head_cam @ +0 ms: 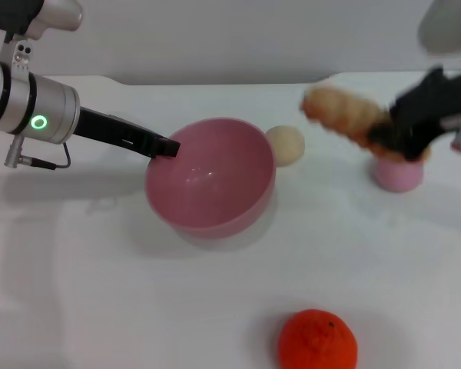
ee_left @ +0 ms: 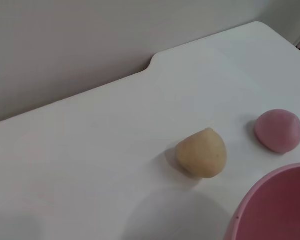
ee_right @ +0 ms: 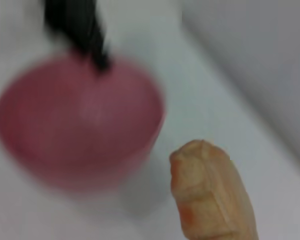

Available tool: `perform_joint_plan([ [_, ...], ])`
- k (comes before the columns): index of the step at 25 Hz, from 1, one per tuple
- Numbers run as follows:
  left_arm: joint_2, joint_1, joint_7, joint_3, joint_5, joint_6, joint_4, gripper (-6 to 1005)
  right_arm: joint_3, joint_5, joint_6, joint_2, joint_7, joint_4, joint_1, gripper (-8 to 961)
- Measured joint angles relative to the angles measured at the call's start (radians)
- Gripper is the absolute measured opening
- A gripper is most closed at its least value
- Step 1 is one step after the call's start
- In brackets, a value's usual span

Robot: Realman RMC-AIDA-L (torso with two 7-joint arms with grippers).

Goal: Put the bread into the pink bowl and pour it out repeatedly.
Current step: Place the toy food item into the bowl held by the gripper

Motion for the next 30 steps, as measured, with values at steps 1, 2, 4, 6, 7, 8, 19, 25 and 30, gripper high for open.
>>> perform_joint_plan([
  [1,0.000,0.000,0.000,0.000,0.000,0.000,0.000,43,0.020,0.029,0.011,0.000,0.000,-0.028,-0.001,165],
  [2,-0.001,0.000,0.001,0.000,0.000,0.001,0.000,43,0.038,0.058,0.024,0.000,0.000,-0.056,-0.003,164],
  [4,-0.002,0.000,0.001,0.000,0.000,0.004,0.000,43,0.059,0.117,0.060,0.000,-0.003,-0.103,-0.013,161],
  [6,-0.004,0.000,0.001,0.000,0.000,0.005,0.000,43,0.066,0.176,0.109,0.002,-0.012,-0.140,-0.028,161],
  [7,-0.006,0.000,0.001,0.000,0.000,0.005,0.000,44,0.066,0.204,0.131,0.002,-0.019,-0.149,-0.033,161],
  [8,-0.007,0.000,0.001,0.000,0.000,0.005,0.000,44,0.064,0.240,0.154,0.003,-0.034,-0.154,-0.040,160],
  [19,-0.021,-0.007,0.001,0.002,0.000,0.010,-0.002,44,-0.088,0.403,0.311,0.005,-0.191,0.033,-0.044,149],
  [25,-0.022,-0.008,0.001,0.002,0.000,0.012,-0.002,44,-0.148,0.404,0.382,0.002,-0.202,0.111,-0.045,152],
  [30,-0.023,-0.010,0.001,0.002,0.000,0.013,-0.002,43,-0.171,0.405,0.431,0.000,-0.202,0.141,-0.049,175],
])
